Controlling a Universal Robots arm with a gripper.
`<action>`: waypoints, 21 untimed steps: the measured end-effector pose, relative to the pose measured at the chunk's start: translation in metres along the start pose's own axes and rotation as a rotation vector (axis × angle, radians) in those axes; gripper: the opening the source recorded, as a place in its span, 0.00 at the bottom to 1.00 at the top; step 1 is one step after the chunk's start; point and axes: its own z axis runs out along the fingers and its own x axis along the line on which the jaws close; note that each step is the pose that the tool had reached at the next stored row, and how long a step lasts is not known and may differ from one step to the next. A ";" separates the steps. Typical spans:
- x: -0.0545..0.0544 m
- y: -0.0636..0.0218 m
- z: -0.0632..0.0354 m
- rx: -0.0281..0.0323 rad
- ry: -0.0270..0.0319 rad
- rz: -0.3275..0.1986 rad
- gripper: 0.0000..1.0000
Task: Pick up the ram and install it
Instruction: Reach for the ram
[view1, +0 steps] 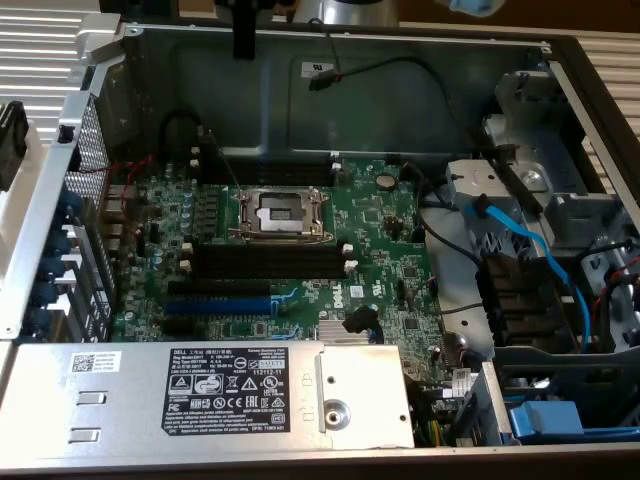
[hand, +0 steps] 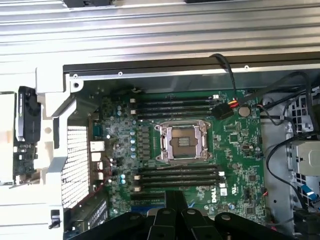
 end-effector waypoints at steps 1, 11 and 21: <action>0.004 0.0005 0.0001 0.0001 0.0009 0.000 0.10; 0.030 0.0014 0.0003 0.0025 0.0028 0.000 0.10; 0.057 0.0008 0.0005 0.0023 0.0073 -0.006 0.10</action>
